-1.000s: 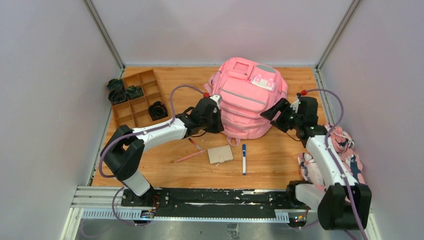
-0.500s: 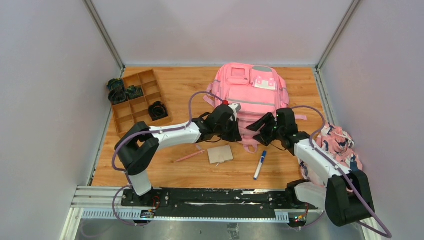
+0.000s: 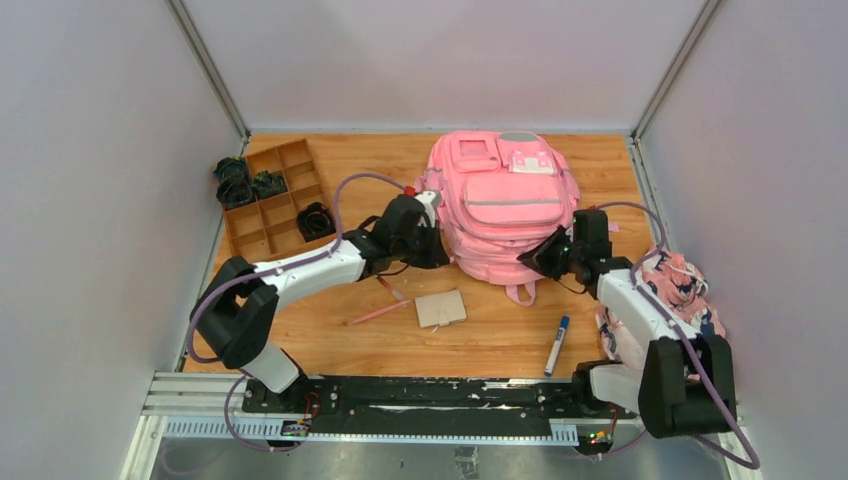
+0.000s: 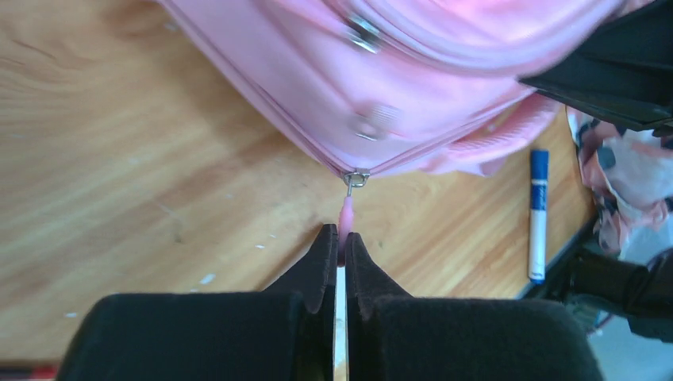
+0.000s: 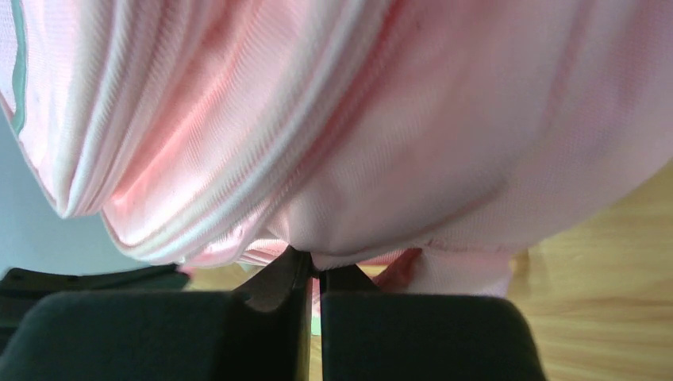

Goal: Pack the student bag
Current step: Zip the student bag at the center of the board.

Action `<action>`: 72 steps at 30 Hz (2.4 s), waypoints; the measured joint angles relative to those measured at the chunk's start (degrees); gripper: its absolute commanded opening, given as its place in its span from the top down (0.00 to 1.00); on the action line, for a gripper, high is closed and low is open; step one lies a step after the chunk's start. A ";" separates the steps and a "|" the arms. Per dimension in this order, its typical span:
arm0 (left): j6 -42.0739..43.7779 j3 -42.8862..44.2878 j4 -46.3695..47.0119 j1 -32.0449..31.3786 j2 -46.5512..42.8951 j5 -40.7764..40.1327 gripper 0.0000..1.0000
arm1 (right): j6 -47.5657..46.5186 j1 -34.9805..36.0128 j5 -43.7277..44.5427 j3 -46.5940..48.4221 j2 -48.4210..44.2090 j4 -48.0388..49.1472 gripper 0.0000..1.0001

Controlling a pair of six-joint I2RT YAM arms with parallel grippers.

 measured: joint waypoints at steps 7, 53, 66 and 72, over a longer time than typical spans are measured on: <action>2.12 0.81 0.31 3.80 -1.05 1.03 1.00 | -16.48 -7.54 -10.27 15.82 13.79 -11.45 0.48; 3.76 1.86 -2.29 4.42 2.23 4.83 1.00 | 18.25 11.04 5.57 -2.99 6.45 15.72 1.00; 5.53 0.66 -1.77 7.41 -2.29 5.20 1.00 | -1.03 1.92 -7.39 4.79 6.47 5.57 1.00; 6.23 2.60 -1.53 9.60 -1.38 5.01 1.00 | -11.72 -7.76 -23.02 9.11 11.19 -1.51 1.00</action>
